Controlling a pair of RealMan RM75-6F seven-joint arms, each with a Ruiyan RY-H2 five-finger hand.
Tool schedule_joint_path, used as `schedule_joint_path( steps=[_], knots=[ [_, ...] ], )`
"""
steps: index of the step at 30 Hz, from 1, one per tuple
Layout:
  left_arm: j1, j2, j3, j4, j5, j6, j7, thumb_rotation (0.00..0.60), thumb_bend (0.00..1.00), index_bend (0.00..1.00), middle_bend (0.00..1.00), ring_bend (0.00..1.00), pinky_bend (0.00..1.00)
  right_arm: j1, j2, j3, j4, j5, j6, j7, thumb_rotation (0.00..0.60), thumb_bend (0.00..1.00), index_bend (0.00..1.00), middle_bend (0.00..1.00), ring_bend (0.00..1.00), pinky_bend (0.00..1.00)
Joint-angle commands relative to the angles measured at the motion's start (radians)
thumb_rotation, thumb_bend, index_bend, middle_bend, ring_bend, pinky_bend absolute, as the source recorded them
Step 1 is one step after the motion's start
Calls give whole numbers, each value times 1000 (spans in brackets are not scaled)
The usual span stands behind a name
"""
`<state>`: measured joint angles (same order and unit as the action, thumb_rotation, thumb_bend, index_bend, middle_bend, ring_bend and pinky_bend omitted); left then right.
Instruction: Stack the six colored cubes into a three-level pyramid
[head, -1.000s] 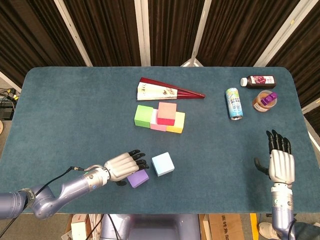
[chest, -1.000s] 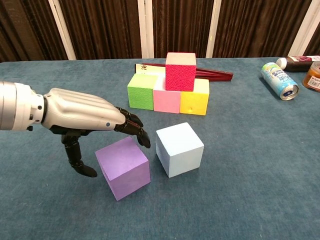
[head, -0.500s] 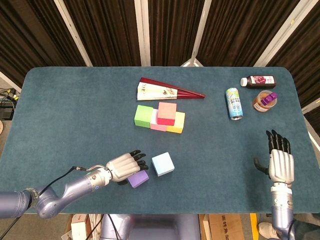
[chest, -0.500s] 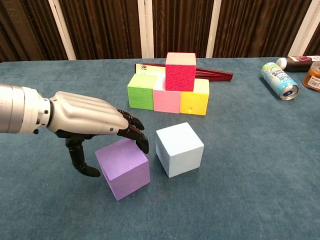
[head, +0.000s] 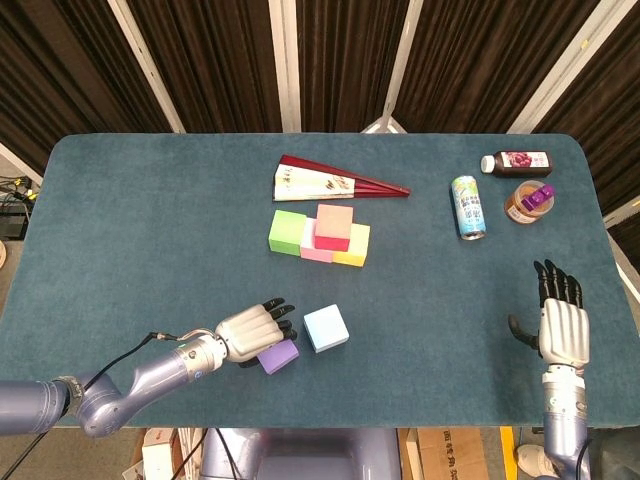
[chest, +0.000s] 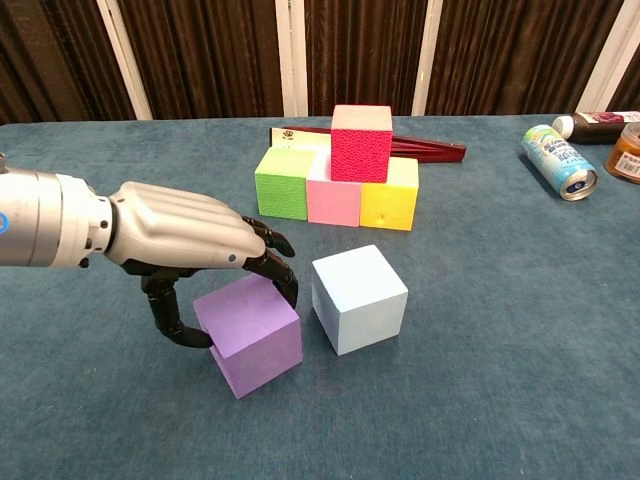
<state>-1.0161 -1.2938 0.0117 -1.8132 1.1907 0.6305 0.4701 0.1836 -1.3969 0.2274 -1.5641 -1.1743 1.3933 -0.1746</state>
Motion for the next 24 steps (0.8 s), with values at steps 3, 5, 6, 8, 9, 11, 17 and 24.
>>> schedule_joint_path(
  steps=[3,5,6,8,9,11,17,24],
  knots=[
    [-4,1,4,-3,-5,5,6,600,396,288,276,0,0,-1,0,2,-1,2,3,3,600,336,4,45,0,0],
    [-5,1,5,-5,-7,10,6,600,410,302,288,0,0,-1,1,3,-1,4,4,7,600,336,5,45,0,0],
    [-5,2,6,-4,-7,13,7,600,419,304,290,0,0,-2,1,4,-2,3,5,9,600,335,5,45,0,0],
    [-5,1,8,-3,-10,15,7,600,425,304,290,0,0,-3,2,4,-2,3,7,11,600,335,5,45,0,0],
    [-6,1,8,-2,-11,16,7,600,425,305,290,0,0,-3,2,3,-2,2,7,12,600,335,5,45,0,0],
    [-7,1,6,-1,-14,18,5,600,425,305,290,0,0,-4,2,3,-1,1,8,13,600,335,5,45,0,0],
    [-10,41,-18,-29,-30,38,-19,600,427,313,293,0,0,-3,3,3,-1,3,7,13,600,335,6,45,0,0],
    [-12,153,-35,-72,-105,42,-55,600,427,303,290,0,0,0,3,4,2,9,0,14,600,335,7,45,0,0]
  ],
)
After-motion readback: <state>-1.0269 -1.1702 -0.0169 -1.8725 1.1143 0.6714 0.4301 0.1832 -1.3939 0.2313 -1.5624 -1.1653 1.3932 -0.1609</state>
